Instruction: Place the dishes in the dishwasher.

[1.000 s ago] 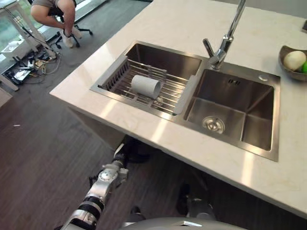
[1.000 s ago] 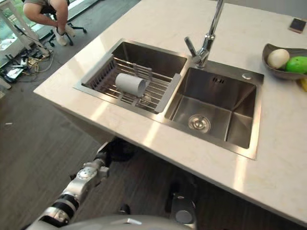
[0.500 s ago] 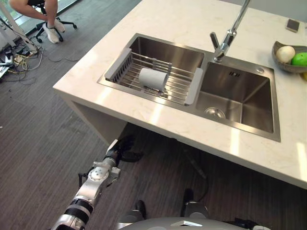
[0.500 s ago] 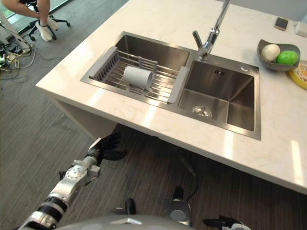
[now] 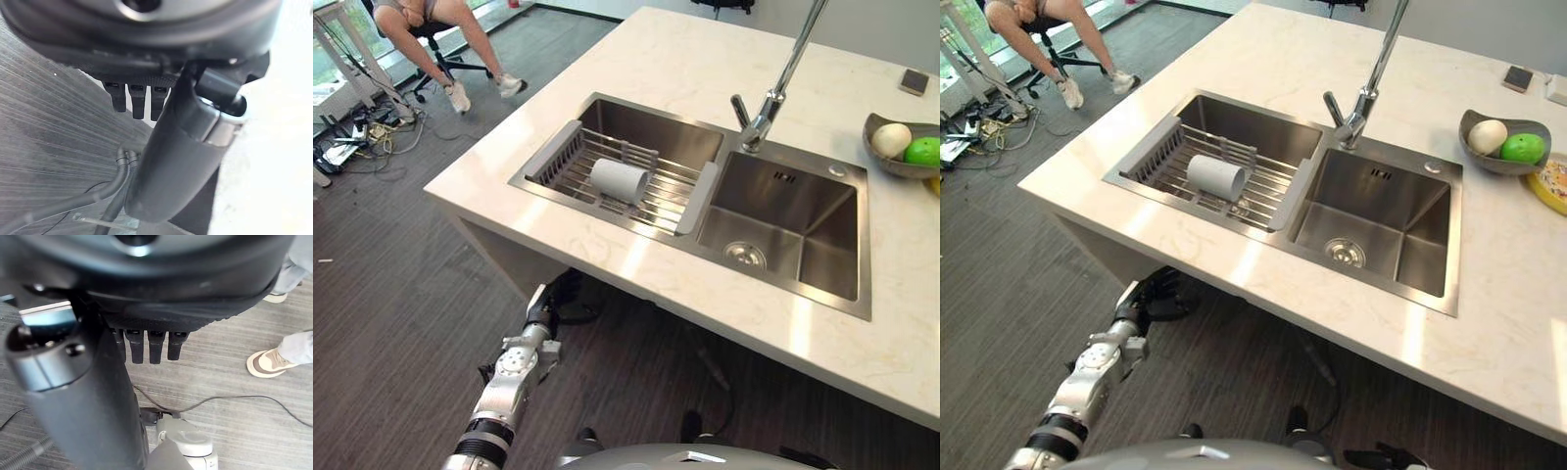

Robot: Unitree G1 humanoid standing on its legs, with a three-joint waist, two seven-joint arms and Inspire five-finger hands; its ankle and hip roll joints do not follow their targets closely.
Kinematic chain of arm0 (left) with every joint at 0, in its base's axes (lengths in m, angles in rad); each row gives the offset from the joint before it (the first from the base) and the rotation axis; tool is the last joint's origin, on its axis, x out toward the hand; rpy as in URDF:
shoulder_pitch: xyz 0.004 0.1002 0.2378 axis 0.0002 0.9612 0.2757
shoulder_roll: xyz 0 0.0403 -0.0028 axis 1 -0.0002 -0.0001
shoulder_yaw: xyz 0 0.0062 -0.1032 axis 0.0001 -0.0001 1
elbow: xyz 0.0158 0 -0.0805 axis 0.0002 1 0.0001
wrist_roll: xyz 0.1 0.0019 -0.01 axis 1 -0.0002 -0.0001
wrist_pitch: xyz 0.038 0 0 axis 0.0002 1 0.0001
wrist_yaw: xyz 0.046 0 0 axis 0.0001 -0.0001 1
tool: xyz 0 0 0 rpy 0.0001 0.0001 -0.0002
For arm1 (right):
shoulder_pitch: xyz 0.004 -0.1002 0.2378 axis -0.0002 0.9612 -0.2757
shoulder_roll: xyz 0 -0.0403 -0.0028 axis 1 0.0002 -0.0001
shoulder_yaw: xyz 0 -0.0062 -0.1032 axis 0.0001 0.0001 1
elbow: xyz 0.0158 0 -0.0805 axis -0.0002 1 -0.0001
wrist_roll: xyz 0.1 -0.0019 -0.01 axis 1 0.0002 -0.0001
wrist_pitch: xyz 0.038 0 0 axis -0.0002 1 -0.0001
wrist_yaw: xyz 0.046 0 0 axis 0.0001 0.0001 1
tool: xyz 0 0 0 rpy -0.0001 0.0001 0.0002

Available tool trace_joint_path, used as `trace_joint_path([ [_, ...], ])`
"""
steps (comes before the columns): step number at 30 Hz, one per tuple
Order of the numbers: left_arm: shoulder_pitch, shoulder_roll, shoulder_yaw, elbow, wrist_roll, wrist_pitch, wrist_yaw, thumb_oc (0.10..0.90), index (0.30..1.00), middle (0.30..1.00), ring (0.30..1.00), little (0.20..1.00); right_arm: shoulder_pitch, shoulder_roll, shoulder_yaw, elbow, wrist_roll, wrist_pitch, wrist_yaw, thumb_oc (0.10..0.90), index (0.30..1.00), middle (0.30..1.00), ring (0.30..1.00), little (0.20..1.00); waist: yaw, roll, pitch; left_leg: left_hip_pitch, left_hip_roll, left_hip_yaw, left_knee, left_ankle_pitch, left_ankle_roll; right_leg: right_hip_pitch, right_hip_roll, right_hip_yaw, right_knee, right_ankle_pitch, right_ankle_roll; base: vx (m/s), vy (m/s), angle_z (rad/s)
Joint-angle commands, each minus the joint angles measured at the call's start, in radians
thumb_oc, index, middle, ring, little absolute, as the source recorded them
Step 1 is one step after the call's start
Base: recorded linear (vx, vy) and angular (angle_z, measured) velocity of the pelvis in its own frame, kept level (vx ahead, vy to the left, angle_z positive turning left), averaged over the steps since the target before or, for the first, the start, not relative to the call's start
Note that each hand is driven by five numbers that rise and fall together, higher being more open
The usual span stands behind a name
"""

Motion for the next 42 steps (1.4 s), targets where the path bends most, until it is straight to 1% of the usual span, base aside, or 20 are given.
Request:
trace_joint_path([
  [1, -0.047, 0.061, 0.166, -0.08, 0.027, -0.119, 0.122, 0.8, 0.9, 0.9, 0.9, 0.9, 0.009, -0.022, -0.005, 0.057, 0.04, 0.002, -0.007, 0.8, 0.9, 0.9, 0.9, 0.9, 0.028, -0.036, -0.023, -0.074, -0.008, -0.038, 0.0, 0.019, -0.03, 0.038, -0.06, -0.043, 0.023, -0.082, 0.065, 0.05, -0.056, 0.16],
  [4, -0.034, 0.124, 0.282, -0.043, 0.118, -0.122, 0.199, 0.8, 0.9, 0.9, 0.9, 0.9, -0.012, -0.044, -0.004, 0.053, 0.044, 0.005, -0.002, 0.8, 0.9, 0.9, 0.9, 0.9, 0.032, -0.032, -0.038, -0.064, -0.003, -0.042, 0.0, 0.015, -0.037, 0.05, -0.054, -0.041, 0.02, -0.092, 0.06, 0.08, -0.049, 0.06],
  [5, -0.054, 0.199, 0.342, -0.029, 0.191, -0.119, 0.254, 0.8, 0.9, 0.9, 0.9, 0.9, -0.022, -0.066, -0.002, 0.048, 0.045, 0.006, 0.001, 0.8, 0.9, 0.9, 0.9, 0.9, 0.034, -0.028, -0.043, -0.056, 0.001, -0.04, 0.0, 0.012, -0.041, 0.054, -0.05, -0.039, 0.018, -0.096, 0.058, 0.08, -0.04, 0.02],
  [6, -0.054, 0.199, 0.342, -0.029, 0.191, -0.119, 0.254, 0.8, 0.9, 0.9, 0.9, 0.9, -0.022, -0.066, -0.002, 0.048, 0.045, 0.006, 0.001, 0.8, 0.9, 0.9, 0.9, 0.9, 0.034, -0.028, -0.043, -0.056, 0.001, -0.04, 0.0, 0.012, -0.041, 0.054, -0.05, -0.039, 0.018, -0.096, 0.058, 0.06, -0.047, 0.02],
  [8, -0.091, 0.294, 0.384, -0.071, 0.316, -0.115, 0.319, 0.8, 0.9, 0.9, 0.9, 0.9, -0.027, -0.082, 0.01, 0.035, 0.05, 0.0, 0.002, 0.8, 0.9, 0.9, 0.9, 0.9, 0.032, -0.023, -0.041, -0.044, 0.006, -0.037, 0.0, 0.004, -0.046, 0.058, -0.047, -0.034, 0.019, -0.1, 0.06, 0.04, -0.032, 0.01],
  [9, -0.092, 0.294, 0.385, -0.073, 0.317, -0.114, 0.32, 0.8, 0.9, 0.9, 0.9, 0.9, -0.028, -0.08, 0.01, 0.035, 0.05, 0.0, 0.002, 0.8, 0.9, 0.9, 0.9, 0.9, 0.032, -0.026, -0.041, -0.048, 0.005, -0.037, 0.0, 0.009, -0.045, 0.054, -0.048, -0.034, 0.018, -0.096, 0.059, 0.0, 0.0, 0.0],
  [10, -0.143, 0.364, 0.377, -0.12, 0.426, -0.105, 0.363, 0.8, 0.9, 0.9, 0.9, 0.9, -0.023, -0.085, 0.028, 0.021, 0.059, -0.007, 0.004, 0.8, 0.9, 0.9, 0.9, 0.9, 0.022, -0.021, -0.043, -0.046, 0.006, -0.029, 0.0, 0.007, -0.047, 0.05, -0.049, -0.029, 0.018, -0.094, 0.062, 0.0, 0.0, 0.0],
  [11, -0.143, 0.364, 0.377, -0.12, 0.426, -0.105, 0.363, 0.8, 0.9, 0.9, 0.9, 0.9, -0.023, -0.085, 0.028, 0.021, 0.059, -0.007, 0.004, 0.8, 0.9, 0.9, 0.9, 0.9, 0.022, -0.021, -0.043, -0.046, 0.006, -0.029, 0.0, 0.007, -0.047, 0.05, -0.049, -0.029, 0.018, -0.094, 0.062, 0.06, -0.005, 0.06],
  [12, -0.269, 0.471, 0.287, -0.193, 0.592, -0.1, 0.352, 0.8, 0.9, 0.9, 0.9, 0.9, -0.006, -0.07, 0.065, 0.002, 0.066, -0.021, 0.016, 0.8, 0.9, 0.9, 0.9, 0.9, 0.002, -0.011, -0.046, -0.025, 0.008, -0.003, 0.0, -0.009, -0.049, 0.051, -0.047, -0.011, 0.019, -0.095, 0.071, 0.06, 0.016, 0.0],
  [13, -0.333, 0.504, 0.227, -0.226, 0.646, -0.104, 0.325, 0.8, 0.9, 0.9, 0.9, 0.9, -0.001, -0.063, 0.081, -0.008, 0.07, -0.025, 0.022, 0.8, 0.9, 0.9, 0.9, 0.9, -0.013, -0.005, -0.047, -0.017, 0.009, 0.012, 0.0, -0.014, -0.048, 0.048, -0.048, 0.0, 0.02, -0.091, 0.075, 0.05, 0.016, 0.08],
  [16, -0.433, 0.538, 0.118, -0.252, 0.703, -0.111, 0.278, 0.8, 0.9, 0.9, 0.9, 0.9, 0.004, -0.05, 0.091, -0.019, 0.073, -0.028, 0.029, 0.8, 0.9, 0.9, 0.9, 0.9, -0.024, -0.003, -0.047, -0.014, 0.007, 0.029, 0.0, -0.012, -0.046, 0.038, -0.051, 0.017, 0.019, -0.081, 0.077, 0.01, 0.013, -0.22],
  [18, -0.564, 0.547, -0.026, -0.231, 0.748, -0.113, 0.232, 0.8, 0.9, 0.9, 0.9, 0.9, 0.005, -0.048, 0.104, -0.031, 0.072, -0.029, 0.031, 0.8, 0.9, 0.9, 0.9, 0.9, -0.051, 0.003, -0.049, -0.005, 0.007, 0.047, 0.0, -0.017, -0.043, 0.03, -0.051, 0.033, 0.021, -0.076, 0.081, 0.03, 0.009, -0.28],
  [19, -0.564, 0.547, -0.026, -0.231, 0.748, -0.113, 0.232, 0.8, 0.9, 0.9, 0.9, 0.9, 0.005, -0.048, 0.104, -0.031, 0.072, -0.029, 0.031, 0.8, 0.9, 0.9, 0.9, 0.9, -0.051, 0.003, -0.049, -0.005, 0.007, 0.047, 0.0, -0.017, -0.043, 0.03, -0.051, 0.033, 0.021, -0.076, 0.081, 0.02, 0.013, -0.28],
  [20, -0.619, 0.549, -0.087, -0.208, 0.764, -0.111, 0.209, 0.8, 0.9, 0.9, 0.9, 0.9, 0.005, -0.054, 0.115, -0.037, 0.07, -0.03, 0.03, 0.8, 0.9, 0.9, 0.9, 0.9, -0.068, 0.008, -0.049, -0.003, 0.006, 0.056, 0.0, -0.019, -0.042, 0.026, -0.051, 0.041, 0.021, -0.074, 0.083, 0.01, 0.024, -0.36],
  [21, -0.738, 0.533, -0.22, -0.124, 0.784, -0.097, 0.175, 0.8, 0.9, 0.9, 0.9, 0.9, 0.005, -0.059, 0.122, -0.043, 0.065, -0.027, 0.029, 0.8, 0.9, 0.9, 0.9, 0.9, -0.089, 0.015, -0.047, 0.002, 0.005, 0.071, 0.0, -0.022, -0.039, 0.017, -0.052, 0.054, 0.022, -0.07, 0.086, 0.01, 0.027, -0.52],
  [23, -0.896, 0.5, -0.386, 0.045, 0.824, -0.062, 0.151, 0.8, 0.9, 0.9, 0.9, 0.9, 0.002, -0.066, 0.127, -0.054, 0.06, -0.023, 0.024, 0.8, 0.9, 0.9, 0.9, 0.9, -0.117, 0.022, -0.038, 0.001, 0.005, 0.09, 0.0, -0.024, -0.034, -0.005, -0.052, 0.079, 0.024, -0.062, 0.091, 0.01, 0.024, -0.63],
  [25, -0.907, 0.496, -0.396, 0.055, 0.823, -0.064, 0.155, 0.8, 0.9, 0.9, 0.9, 0.9, 0.002, -0.064, 0.123, -0.054, 0.06, -0.023, 0.024, 0.8, 0.9, 0.9, 0.9, 0.9, -0.113, 0.02, -0.038, 0.001, 0.005, 0.091, 0.0, -0.024, -0.034, -0.006, -0.052, 0.08, 0.024, -0.062, 0.091, -0.01, 0.02, -0.61],
  [26, -0.998, 0.47, -0.485, 0.188, 0.852, -0.032, 0.154, 0.8, 0.9, 0.9, 0.9, 0.9, -0.004, -0.067, 0.124, -0.06, 0.063, -0.024, 0.015, 0.8, 0.9, 0.9, 0.9, 0.9, -0.136, 0.024, -0.022, -0.009, 0.003, 0.112, 0.0, -0.022, -0.031, -0.037, -0.051, 0.102, 0.027, -0.052, 0.096, -0.02, 0.026, -0.43],
  [33, -1.095, 0.479, -0.569, 0.3, 0.9, 0.002, 0.183, 0.8, 0.9, 0.9, 0.9, 0.9, -0.013, -0.059, 0.127, -0.061, 0.077, -0.029, 0.001, 0.8, 0.9, 0.9, 0.9, 0.9, -0.151, 0.02, 0.01, -0.047, 0.004, 0.152, 0.0, -0.016, -0.026, -0.109, -0.051, 0.138, 0.038, -0.035, 0.105, -0.03, 0.02, -0.3],
  [42, -1.041, 0.488, -0.519, 0.215, 0.896, -0.01, 0.2, 0.8, 0.9, 0.9, 0.9, 0.9, 0.027, -0.031, 0.125, -0.037, 0.093, -0.033, 0.009, 0.8, 0.9, 0.9, 0.9, 0.9, -0.14, 0.013, 0.015, -0.042, -0.004, 0.141, 0.0, -0.024, -0.022, -0.096, -0.06, 0.125, 0.043, -0.044, 0.101, 0.01, -0.001, -0.03],
])
